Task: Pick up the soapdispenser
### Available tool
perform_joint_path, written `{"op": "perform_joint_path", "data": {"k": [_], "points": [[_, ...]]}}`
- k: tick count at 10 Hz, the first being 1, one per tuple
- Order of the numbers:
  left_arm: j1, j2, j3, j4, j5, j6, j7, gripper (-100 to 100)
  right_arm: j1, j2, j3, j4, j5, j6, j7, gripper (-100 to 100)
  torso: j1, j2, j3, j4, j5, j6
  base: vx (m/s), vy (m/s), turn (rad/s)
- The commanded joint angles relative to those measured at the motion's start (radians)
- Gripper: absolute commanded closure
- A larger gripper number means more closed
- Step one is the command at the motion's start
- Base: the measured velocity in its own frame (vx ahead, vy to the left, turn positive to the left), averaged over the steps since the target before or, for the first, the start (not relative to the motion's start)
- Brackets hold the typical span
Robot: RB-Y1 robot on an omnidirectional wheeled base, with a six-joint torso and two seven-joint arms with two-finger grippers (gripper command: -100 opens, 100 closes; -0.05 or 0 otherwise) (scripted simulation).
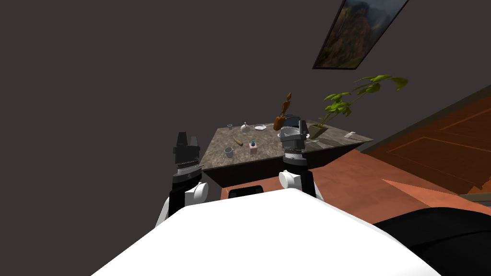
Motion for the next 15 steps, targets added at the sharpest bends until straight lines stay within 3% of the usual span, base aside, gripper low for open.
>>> {"op": "perform_joint_path", "data": {"k": [1, 3, 6, 7, 8, 9, 10, 11, 12, 13, 14, 15], "points": [[0.0, 0.0, 0.0, 0.0, 0.0, 0.0, 0.0, 0, -0.044, -0.038, 0.022, 0.013, -0.029, 0.022, 0.041, -100, 0.0, 0.0, 0.0, 0.0, 0.0, 0.0, -0.021, -0.025, -0.083], [0.0, 0.0, 0.0, 0.0, 0.0, 0.0, 0.0, 0, -0.072, -0.061, 0.037, 0.021, -0.048, 0.037, 0.067, -100, -0.003, 0.002, 0.001, 0.0, -0.001, 0.0, -0.04, -0.041, -0.049], [0.0, 0.0, 0.0, 0.0, 0.0, 0.0, 0.0, 0, -0.178, -0.144, 0.1, 0.056, -0.126, 0.1, 0.162, -100, -0.003, 0.002, 0.001, 0.001, -0.001, 0.0, -0.048, -0.036, -0.075], [0.0, 0.0, 0.0, 0.0, 0.0, 0.0, 0.0, 0, -0.191, -0.145, 0.1, 0.056, -0.126, 0.1, 0.178, -100, -0.003, 0.003, 0.002, 0.001, -0.001, 0.0, -0.042, -0.033, -0.032], [0.0, 0.0, 0.0, 0.0, 0.0, 0.0, 0.0, 0, -0.234, -0.177, 0.127, 0.07, -0.159, 0.127, 0.217, -100, -0.002, 0.003, 0.002, 0.001, -0.001, 0.0, -0.033, -0.038, -0.067], [0.0, 0.0, 0.0, 0.0, 0.0, 0.0, 0.0, 0, -0.241, -0.177, 0.127, 0.07, -0.159, 0.127, 0.223, -100, -0.003, 0.002, 0.001, 0.001, -0.001, 0.0, -0.024, -0.03, -0.031], [0.0, 0.0, 0.0, 0.0, 0.0, 0.0, 0.0, 0, -0.287, -0.211, 0.157, 0.086, -0.193, 0.156, 0.261, -100, -0.002, 0.002, 0.001, 0.0, -0.001, 0.0, -0.028, -0.036, -0.06], [0.0, 0.0, 0.0, 0.0, 0.0, 0.0, 0.0, 0, -0.294, -0.211, 0.157, 0.086, -0.193, 0.156, 0.271, -100, -0.002, 0.002, 0.001, 0.0, -0.001, 0.0, -0.028, -0.028, -0.034], [0.0, 0.0, 0.0, 0.0, 0.0, 0.0, 0.0, 0, -0.33, -0.246, 0.19, 0.103, -0.23, 0.188, 0.309, -100, -0.002, 0.002, 0.001, 0.0, 0.0, 0.0, -0.029, -0.029, -0.076], [0.0, 0.0, 0.0, 0.0, 0.0, 0.0, 0.0, 0, -0.351, -0.246, 0.19, 0.103, -0.23, 0.188, 0.322, -100, -0.002, 0.002, 0.001, 0.0, -0.001, 0.0, -0.026, -0.026, -0.032], [0.0, 0.0, 0.0, 0.0, 0.0, 0.0, 0.0, 0, -0.382, -0.282, 0.225, 0.121, -0.268, 0.222, 0.359, -100, -0.001, 0.001, 0.001, 0.0, 0.0, 0.0, -0.023, -0.035, -0.063], [0.0, 0.0, 0.0, 0.0, 0.0, 0.0, 0.0, 0, -0.411, -0.282, 0.225, 0.121, -0.268, 0.222, 0.375, -100, -0.002, 0.001, 0.001, 0.0, -0.001, 0.0, -0.024, -0.026, -0.033]]}}
